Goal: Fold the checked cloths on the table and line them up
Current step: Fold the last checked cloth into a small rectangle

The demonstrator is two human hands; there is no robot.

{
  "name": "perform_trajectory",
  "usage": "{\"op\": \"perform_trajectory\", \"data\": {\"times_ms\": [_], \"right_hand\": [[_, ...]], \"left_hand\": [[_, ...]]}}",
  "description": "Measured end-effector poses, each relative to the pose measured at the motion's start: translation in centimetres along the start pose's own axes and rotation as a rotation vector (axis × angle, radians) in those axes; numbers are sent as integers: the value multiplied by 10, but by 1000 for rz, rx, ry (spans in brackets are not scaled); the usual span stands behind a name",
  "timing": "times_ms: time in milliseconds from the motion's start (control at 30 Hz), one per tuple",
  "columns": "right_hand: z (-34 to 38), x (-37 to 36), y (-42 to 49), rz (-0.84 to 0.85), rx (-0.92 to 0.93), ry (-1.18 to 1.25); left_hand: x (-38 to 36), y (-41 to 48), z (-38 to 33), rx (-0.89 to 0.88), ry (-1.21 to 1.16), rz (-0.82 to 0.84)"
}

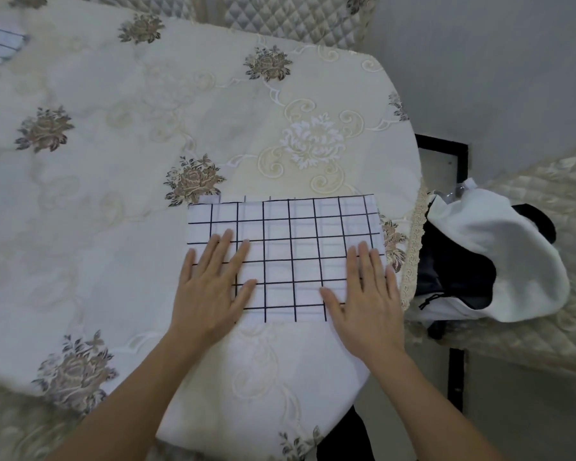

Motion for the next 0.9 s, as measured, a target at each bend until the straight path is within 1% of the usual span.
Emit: {"op": "perform_trajectory", "data": {"times_ms": [100, 300, 433, 533, 600, 733, 900], "right_hand": [[0, 0, -2, -5, -31, 24], [-7, -4, -9, -13, -80, 30], [-6, -4, -12, 4, -111, 12], [-5, 5, -11, -16, -133, 6], [2, 13, -6, -46, -90, 14], [23, 13, 13, -54, 87, 30], [17, -1, 23, 5, 77, 10]], "left_hand": [[4, 4, 7, 11, -9, 16], [4, 23, 5, -21, 1, 49], [5, 34, 5, -57, 9, 36], [3, 41, 6, -83, 15, 38], [3, 44, 7, -94, 18, 38], [4, 51, 5, -110, 21, 46], [15, 33, 2, -76, 20, -21]]}}
Point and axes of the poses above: each hand's wrist, its own y-axis towards the middle knuckle, its own x-axis out of the back of the hand, z = x × y, the point moved 6 cm from there along y, towards the middle knuckle, and after that the axes turned 8 degrees about -x, right-handed, at the moved point
